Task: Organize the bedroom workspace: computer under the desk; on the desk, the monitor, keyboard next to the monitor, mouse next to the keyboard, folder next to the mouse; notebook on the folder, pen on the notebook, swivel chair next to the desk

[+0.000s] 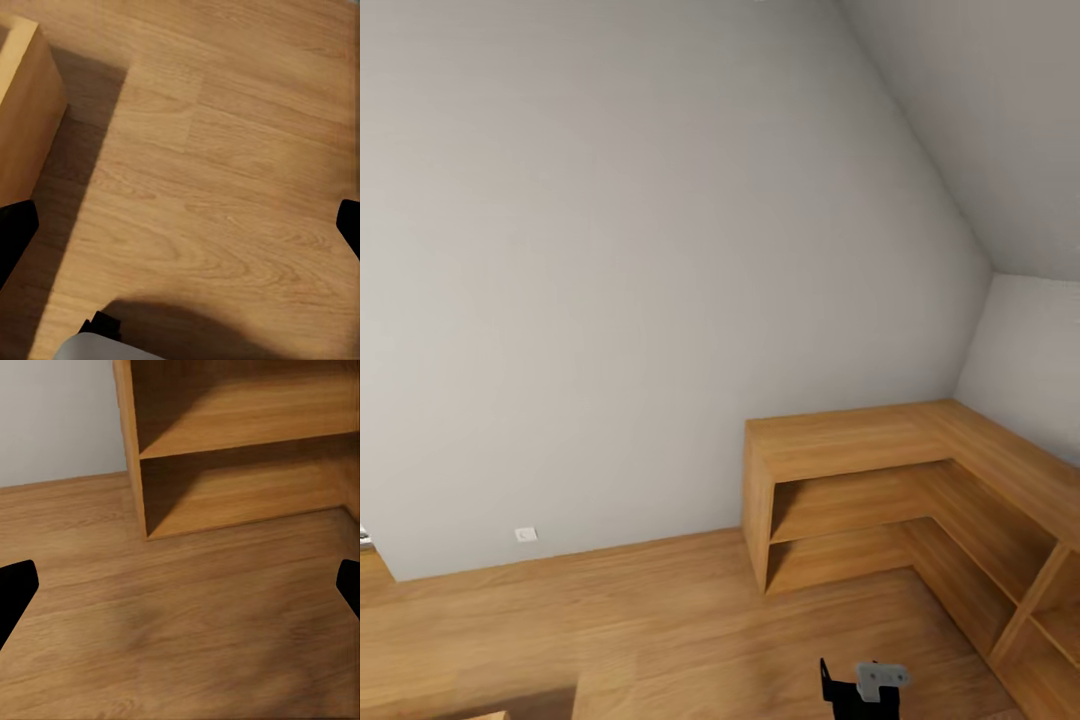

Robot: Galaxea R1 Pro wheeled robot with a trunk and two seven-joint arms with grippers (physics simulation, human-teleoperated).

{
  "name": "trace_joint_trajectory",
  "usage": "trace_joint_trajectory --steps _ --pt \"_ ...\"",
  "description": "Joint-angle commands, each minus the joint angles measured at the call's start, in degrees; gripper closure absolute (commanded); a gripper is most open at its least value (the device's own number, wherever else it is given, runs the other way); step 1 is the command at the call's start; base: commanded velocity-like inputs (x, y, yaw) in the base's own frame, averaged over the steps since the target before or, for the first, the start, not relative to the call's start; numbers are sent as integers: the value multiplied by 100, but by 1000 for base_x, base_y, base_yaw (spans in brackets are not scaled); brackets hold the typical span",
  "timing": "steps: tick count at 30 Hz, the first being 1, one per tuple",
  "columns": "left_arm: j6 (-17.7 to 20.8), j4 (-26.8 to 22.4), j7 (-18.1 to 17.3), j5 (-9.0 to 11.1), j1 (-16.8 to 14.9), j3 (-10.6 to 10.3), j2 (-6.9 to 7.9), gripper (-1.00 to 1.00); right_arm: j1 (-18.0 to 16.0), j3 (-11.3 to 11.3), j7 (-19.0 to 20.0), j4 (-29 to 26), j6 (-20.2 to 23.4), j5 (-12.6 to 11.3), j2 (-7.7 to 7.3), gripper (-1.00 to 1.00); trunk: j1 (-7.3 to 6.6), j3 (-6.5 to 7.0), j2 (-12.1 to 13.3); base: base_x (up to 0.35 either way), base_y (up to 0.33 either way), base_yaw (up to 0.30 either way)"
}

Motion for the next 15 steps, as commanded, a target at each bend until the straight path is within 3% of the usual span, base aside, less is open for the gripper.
trace_joint_trajectory --steps 1,15 --pt "-24 3 -2 59 -4 -45 7 -100 -6 48 -44 11 -14 -5 -2 -100 2 -5 -8 14 0 -170" --pt "-24 3 -2 59 -4 -45 12 -100 229 49 -68 13 33 -5 -10 -100 2 68 -8 4 0 -192"
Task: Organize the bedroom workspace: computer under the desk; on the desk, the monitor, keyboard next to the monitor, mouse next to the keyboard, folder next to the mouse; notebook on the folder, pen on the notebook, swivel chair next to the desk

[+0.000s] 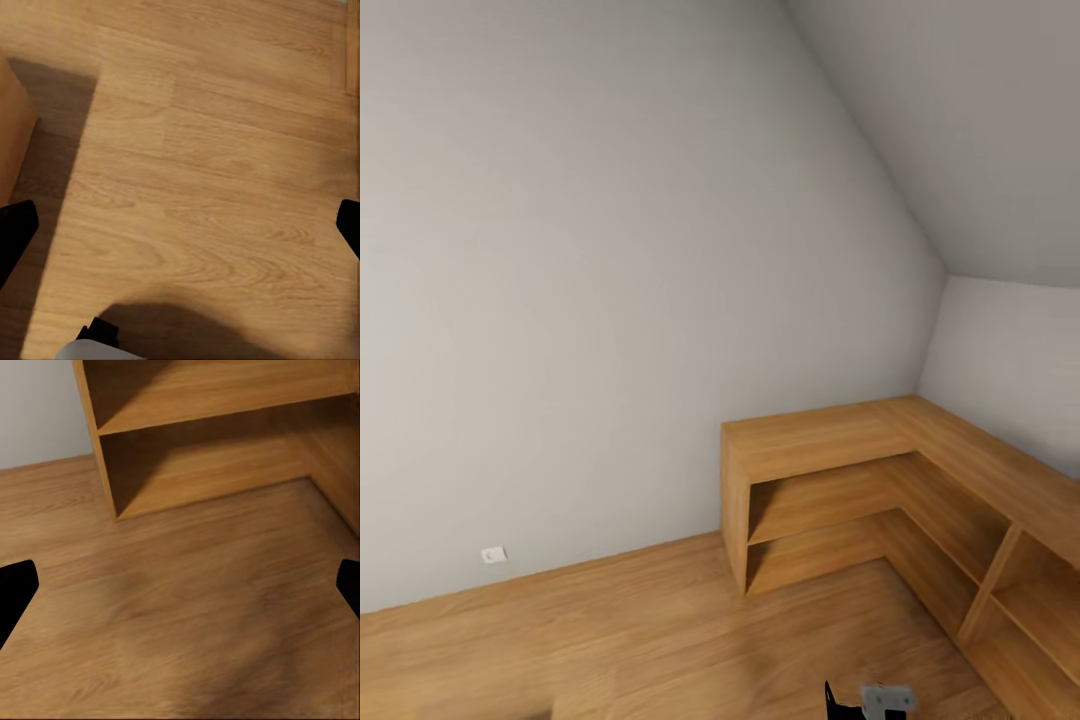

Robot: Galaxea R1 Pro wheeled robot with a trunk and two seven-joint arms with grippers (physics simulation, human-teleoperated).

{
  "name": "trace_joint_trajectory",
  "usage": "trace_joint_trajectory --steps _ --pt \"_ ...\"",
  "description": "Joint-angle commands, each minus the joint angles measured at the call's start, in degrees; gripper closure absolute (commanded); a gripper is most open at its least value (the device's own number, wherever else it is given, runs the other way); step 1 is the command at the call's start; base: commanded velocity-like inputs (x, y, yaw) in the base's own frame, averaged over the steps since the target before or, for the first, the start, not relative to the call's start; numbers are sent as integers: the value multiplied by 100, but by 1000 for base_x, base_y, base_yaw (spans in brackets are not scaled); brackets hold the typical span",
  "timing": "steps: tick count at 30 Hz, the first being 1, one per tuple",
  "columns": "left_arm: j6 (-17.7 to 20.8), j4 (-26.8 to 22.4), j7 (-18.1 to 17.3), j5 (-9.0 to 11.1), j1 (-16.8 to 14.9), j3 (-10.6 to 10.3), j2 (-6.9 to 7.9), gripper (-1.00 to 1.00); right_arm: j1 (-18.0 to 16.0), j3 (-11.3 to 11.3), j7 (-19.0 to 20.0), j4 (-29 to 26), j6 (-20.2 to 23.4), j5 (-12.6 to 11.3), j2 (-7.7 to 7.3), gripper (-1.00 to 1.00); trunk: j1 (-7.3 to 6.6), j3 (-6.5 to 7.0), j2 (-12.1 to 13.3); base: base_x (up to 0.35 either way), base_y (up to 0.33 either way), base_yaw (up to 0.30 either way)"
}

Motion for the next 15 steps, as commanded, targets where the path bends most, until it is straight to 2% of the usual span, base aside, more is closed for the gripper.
trace_joint_trajectory --steps 1,5,15 --pt "-25 3 -3 59 -4 -46 5 -100 48 50 -44 11 -11 -6 0 -100 2 -4 -8 0 0 -201" --pt "-25 3 -3 57 -4 -46 6 -100 264 48 -49 11 -18 -6 -58 -100 2 18 -8 0 0 -201" --pt "-25 3 -3 64 -4 -35 26 -100 717 45 -52 13 -96 -11 -321 -100 2 73 -8 0 0 -202"
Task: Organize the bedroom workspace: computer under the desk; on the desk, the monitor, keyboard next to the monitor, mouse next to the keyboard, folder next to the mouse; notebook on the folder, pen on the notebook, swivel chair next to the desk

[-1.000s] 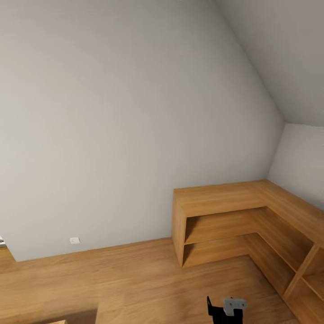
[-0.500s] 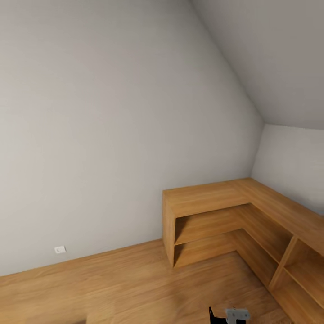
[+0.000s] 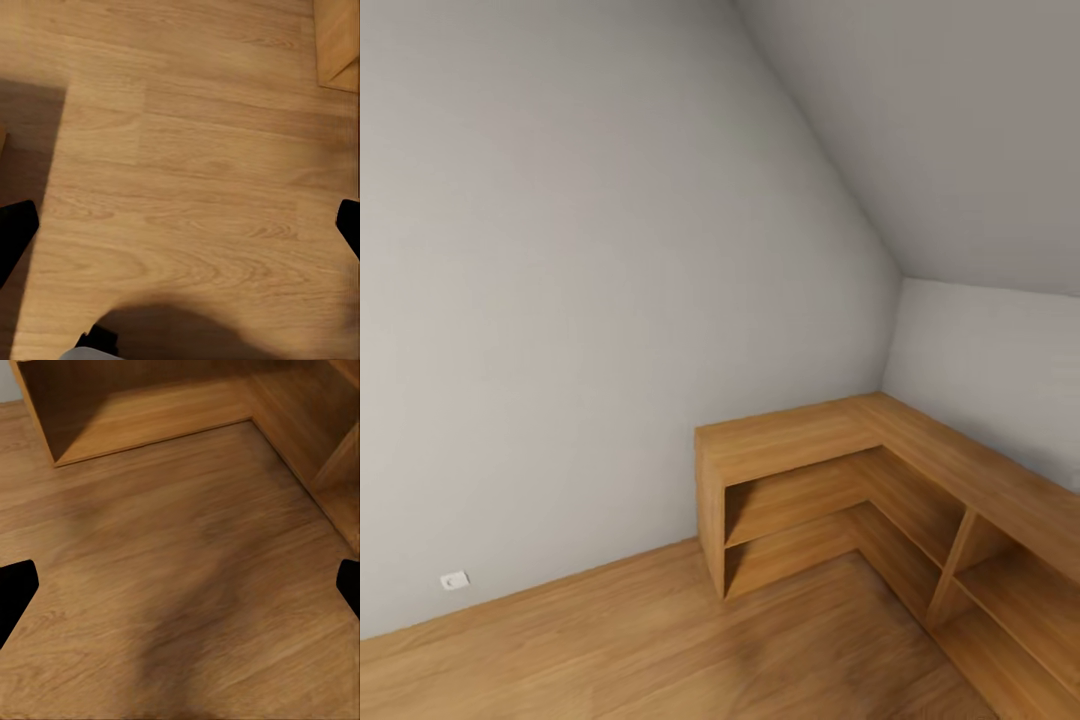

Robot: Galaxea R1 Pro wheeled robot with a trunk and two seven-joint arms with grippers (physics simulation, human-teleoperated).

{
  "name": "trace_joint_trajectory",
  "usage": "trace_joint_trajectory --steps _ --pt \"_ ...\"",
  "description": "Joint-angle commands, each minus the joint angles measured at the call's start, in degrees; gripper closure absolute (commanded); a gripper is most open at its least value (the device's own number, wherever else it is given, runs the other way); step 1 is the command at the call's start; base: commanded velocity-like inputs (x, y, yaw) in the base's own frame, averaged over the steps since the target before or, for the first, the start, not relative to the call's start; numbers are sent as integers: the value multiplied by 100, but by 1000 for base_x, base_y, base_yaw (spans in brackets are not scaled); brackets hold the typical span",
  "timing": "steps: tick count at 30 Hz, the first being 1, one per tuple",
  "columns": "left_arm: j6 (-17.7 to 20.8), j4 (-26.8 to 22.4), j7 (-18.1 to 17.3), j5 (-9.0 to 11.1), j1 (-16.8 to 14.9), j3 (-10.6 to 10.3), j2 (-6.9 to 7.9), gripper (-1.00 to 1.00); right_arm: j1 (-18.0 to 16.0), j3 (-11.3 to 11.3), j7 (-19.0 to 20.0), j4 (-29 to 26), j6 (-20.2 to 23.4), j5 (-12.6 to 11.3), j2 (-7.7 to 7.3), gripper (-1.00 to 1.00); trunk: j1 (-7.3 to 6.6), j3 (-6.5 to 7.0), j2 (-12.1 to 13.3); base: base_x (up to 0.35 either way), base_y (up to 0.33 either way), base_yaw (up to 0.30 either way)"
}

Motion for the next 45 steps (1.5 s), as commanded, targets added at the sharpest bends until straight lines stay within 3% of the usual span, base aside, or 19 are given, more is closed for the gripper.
trace_joint_trajectory --steps 1,8,24,45 --pt "-24 3 -3 60 -4 -43 6 -100 51 56 -36 12 -55 -3 -25 -100 2 -4 -8 0 0 -202" --pt "-24 6 -3 69 -4 -37 10 -100 317 60 -36 16 -363 -11 -169 -100 2 33 -8 0 0 -205" --pt "-27 86 -3 70 -4 -30 16 -100 375 66 -27 9 -468 2 -189 -100 2 30 -8 0 19 -248" --pt "-28 108 -3 81 -4 -26 14 -100 376 74 -19 8 -455 11 -152 -100 2 -119 -8 11 135 -173"
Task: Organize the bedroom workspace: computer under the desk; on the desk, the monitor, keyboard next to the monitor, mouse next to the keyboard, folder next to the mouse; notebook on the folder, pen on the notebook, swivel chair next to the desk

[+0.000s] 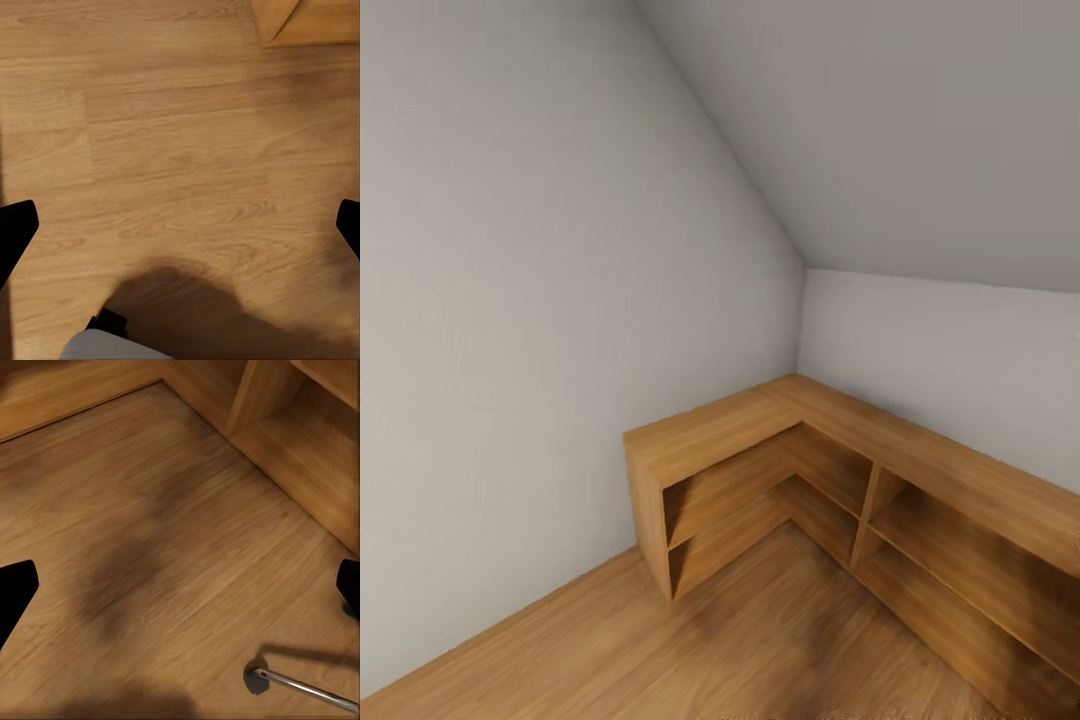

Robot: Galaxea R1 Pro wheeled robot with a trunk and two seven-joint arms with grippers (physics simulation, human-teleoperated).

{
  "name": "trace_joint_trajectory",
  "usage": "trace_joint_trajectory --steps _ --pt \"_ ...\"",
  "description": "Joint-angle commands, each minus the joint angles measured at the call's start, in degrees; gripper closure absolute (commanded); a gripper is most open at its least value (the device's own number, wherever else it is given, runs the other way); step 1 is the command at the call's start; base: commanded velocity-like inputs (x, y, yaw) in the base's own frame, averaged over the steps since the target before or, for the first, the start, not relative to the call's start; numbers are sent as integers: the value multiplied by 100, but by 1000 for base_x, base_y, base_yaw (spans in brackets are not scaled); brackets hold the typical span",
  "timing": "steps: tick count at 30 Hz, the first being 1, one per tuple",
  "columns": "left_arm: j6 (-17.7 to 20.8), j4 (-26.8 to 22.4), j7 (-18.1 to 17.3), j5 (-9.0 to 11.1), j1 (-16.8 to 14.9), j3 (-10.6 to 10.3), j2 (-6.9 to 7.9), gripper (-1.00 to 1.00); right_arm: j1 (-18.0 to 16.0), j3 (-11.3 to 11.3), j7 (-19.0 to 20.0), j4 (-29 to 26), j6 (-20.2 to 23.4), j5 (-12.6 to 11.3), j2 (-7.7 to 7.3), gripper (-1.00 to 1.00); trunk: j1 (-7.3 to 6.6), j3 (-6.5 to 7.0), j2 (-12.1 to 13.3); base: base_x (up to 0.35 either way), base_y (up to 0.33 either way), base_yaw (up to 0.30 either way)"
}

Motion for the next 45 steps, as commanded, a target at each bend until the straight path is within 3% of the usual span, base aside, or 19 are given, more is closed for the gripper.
trace_joint_trajectory --steps 1,18,45 --pt "-24 3 -2 58 -4 -43 4 -100 -7 49 -47 11 -14 5 3 -100 2 -19 -9 2 9 -120" --pt "-27 3 -2 50 -4 -42 3 -100 -7 49 -46 11 -5 3 3 -100 2 -166 -9 38 2 -114" --pt "-28 3 -2 50 -4 -46 2 -100 -7 49 -43 11 -5 5 3 -100 2 -409 -9 312 0 -79"
